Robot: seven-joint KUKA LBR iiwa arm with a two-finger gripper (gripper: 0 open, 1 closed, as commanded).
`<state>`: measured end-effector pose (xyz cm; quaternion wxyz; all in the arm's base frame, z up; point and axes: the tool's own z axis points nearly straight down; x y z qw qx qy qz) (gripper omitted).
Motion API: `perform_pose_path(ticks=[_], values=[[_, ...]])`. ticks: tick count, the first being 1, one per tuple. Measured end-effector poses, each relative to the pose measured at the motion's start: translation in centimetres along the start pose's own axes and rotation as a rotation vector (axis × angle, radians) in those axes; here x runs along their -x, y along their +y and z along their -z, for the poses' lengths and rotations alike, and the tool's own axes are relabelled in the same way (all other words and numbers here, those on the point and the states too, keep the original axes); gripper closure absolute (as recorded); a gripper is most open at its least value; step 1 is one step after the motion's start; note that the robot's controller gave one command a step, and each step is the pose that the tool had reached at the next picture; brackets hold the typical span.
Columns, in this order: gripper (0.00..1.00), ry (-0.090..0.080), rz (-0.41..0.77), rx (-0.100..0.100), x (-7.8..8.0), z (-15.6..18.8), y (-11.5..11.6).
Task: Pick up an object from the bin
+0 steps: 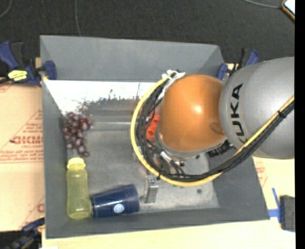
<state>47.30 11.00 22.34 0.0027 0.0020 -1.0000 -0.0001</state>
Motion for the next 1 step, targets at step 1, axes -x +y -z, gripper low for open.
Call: perform_pose_path(ticks=[1], values=[[0.00,-0.008,-0.004,0.001,0.18,0.33,-0.07]])
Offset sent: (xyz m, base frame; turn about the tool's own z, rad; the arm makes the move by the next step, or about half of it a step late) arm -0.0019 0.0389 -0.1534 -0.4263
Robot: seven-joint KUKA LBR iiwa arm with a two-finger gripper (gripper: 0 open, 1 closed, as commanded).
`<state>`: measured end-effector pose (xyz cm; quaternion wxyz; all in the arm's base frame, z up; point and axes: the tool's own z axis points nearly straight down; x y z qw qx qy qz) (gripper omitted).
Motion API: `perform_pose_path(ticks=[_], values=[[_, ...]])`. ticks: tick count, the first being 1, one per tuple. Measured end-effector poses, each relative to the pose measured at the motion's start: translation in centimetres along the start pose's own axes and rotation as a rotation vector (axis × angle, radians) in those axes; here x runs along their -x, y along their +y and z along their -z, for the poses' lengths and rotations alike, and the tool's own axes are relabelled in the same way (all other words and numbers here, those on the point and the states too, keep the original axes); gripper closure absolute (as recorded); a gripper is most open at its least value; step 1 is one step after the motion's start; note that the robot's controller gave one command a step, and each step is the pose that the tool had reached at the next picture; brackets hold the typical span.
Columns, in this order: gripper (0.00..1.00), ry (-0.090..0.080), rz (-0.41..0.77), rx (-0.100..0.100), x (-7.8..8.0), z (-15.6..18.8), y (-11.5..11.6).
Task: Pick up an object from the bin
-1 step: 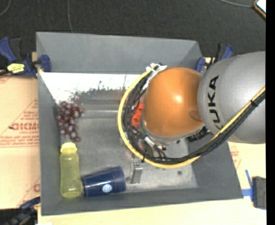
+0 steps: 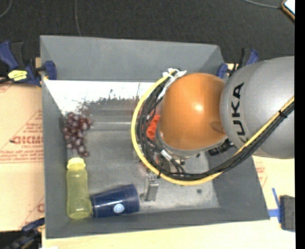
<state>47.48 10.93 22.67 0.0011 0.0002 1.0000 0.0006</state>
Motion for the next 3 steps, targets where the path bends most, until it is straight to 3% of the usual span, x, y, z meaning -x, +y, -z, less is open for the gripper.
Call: perform_pose_path(ticks=[1,2,3], values=[[0.00,-0.002,0.317,0.000,-0.2,-11.5,2.8],[0.00,-0.009,0.280,0.002,-0.1,-6.7,4.8],[0.00,-0.004,0.298,0.002,-0.1,-12.6,5.6]])
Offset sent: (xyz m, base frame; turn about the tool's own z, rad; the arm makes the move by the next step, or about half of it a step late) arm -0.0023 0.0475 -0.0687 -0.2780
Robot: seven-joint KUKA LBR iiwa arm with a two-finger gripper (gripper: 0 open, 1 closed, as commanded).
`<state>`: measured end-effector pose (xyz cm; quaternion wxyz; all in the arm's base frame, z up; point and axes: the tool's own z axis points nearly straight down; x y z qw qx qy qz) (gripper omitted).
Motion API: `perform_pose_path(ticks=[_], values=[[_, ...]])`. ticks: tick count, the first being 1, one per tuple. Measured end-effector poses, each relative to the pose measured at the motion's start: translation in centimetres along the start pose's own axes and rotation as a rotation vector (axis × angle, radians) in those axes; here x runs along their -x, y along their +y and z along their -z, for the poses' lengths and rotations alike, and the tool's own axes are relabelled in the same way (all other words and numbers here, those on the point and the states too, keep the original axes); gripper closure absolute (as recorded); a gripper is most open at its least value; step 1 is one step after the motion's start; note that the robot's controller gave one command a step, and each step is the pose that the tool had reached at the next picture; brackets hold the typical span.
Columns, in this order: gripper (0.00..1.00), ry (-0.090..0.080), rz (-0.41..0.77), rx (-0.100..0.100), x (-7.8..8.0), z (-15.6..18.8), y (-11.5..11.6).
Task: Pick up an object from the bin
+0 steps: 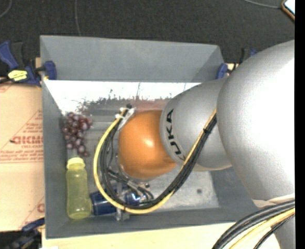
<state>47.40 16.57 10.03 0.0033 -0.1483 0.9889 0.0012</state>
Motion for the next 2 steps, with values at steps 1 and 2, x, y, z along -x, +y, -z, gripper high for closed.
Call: perform_pose_path(ticks=[1,2], values=[[0.00,-0.025,-0.043,-0.001,0.5,-2.8,0.0],[1.00,-0.008,-0.029,0.000,-0.2,-3.0,-1.2]])
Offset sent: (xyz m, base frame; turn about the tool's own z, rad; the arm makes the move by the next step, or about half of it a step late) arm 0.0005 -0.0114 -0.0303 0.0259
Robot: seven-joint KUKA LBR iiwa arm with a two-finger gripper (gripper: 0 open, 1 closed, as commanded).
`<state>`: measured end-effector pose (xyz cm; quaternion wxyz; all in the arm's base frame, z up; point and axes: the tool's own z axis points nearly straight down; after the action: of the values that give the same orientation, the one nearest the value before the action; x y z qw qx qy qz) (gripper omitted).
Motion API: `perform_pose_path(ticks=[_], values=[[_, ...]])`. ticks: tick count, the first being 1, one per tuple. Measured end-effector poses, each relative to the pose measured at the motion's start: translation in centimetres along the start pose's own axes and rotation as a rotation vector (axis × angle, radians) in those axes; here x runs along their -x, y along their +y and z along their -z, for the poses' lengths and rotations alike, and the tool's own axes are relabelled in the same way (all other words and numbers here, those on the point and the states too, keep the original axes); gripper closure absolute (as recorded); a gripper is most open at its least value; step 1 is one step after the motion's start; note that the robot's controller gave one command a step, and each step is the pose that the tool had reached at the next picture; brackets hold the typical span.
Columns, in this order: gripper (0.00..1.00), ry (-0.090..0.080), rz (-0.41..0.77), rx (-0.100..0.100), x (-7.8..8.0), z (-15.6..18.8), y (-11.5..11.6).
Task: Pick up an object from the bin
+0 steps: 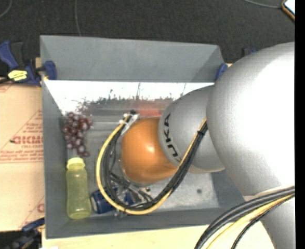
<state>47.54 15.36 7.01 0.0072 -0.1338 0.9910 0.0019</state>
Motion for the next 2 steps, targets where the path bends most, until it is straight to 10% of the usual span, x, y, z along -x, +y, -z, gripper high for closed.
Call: perform_pose_path(ticks=[2], values=[[1.00,0.009,-0.002,-0.001,-0.2,2.5,0.0]])
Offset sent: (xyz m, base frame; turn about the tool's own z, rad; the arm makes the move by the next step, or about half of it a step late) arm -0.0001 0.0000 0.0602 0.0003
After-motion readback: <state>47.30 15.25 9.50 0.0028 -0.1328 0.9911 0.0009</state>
